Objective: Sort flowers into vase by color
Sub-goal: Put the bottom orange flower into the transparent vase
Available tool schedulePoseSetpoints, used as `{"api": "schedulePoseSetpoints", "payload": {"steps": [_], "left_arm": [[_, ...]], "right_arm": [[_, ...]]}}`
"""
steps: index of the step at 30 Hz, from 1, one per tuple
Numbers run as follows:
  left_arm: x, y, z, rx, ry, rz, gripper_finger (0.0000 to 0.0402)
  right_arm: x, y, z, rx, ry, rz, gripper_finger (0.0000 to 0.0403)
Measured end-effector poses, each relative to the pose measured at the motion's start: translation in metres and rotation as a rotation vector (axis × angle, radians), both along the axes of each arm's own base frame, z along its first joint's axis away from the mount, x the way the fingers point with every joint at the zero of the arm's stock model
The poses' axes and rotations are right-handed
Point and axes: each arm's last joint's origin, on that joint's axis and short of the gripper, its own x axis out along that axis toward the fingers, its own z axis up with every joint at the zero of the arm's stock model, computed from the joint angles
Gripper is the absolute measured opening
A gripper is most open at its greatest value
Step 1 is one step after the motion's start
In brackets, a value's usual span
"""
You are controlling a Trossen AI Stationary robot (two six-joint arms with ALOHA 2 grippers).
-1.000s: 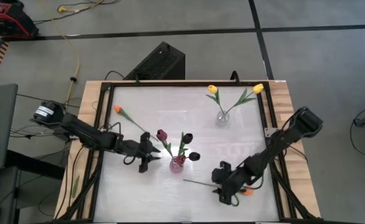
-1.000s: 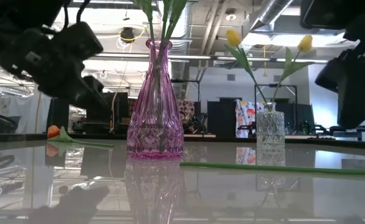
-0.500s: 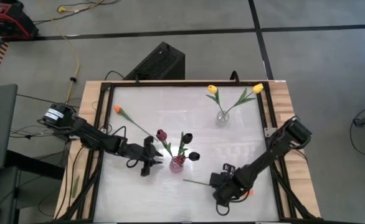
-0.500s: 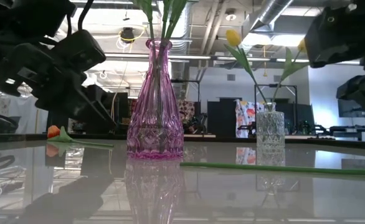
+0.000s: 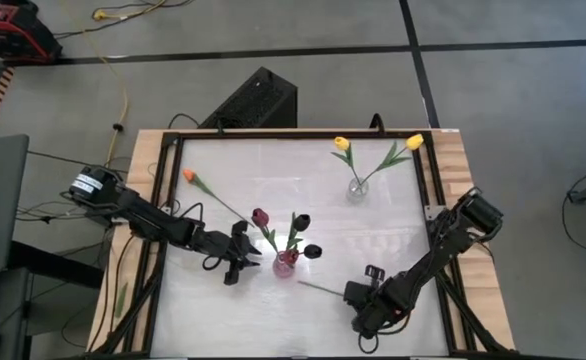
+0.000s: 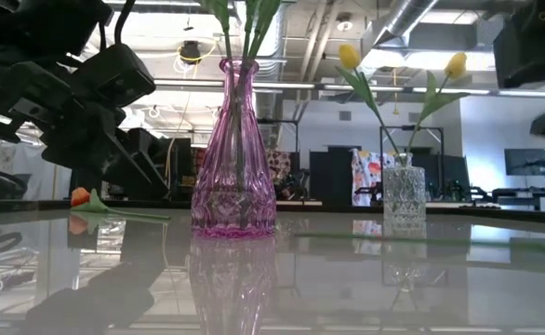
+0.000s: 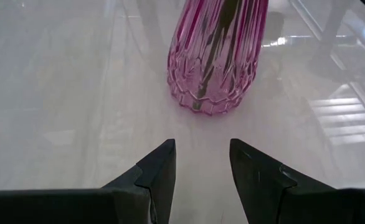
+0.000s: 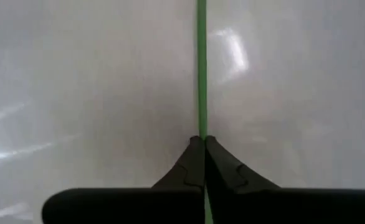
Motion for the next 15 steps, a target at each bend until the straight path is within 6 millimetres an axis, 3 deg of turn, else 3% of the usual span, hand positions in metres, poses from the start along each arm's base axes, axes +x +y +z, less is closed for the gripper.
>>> {"api": "schedulePoseSetpoints", "payload": {"steps": [6, 9, 15], "left_arm": [[0.0, 0.0, 0.0, -0.011, 0.0, 0.007, 0.0139], [0.0, 0.0, 0.0, -0.034, 0.003, 0.018, 0.0139], [0.0, -0.001, 0.0, -0.093, 0.023, 0.019, 0.0139]], "right_arm": [[0.013, -0.026, 0.041, -0.265, -0.245, 0.144, 0.0014], [0.014, -0.038, 0.05, -0.455, -0.258, 0.253, 0.0014], [0.017, -0.062, 0.067, -0.645, -0.16, 0.458, 0.0014]]}}
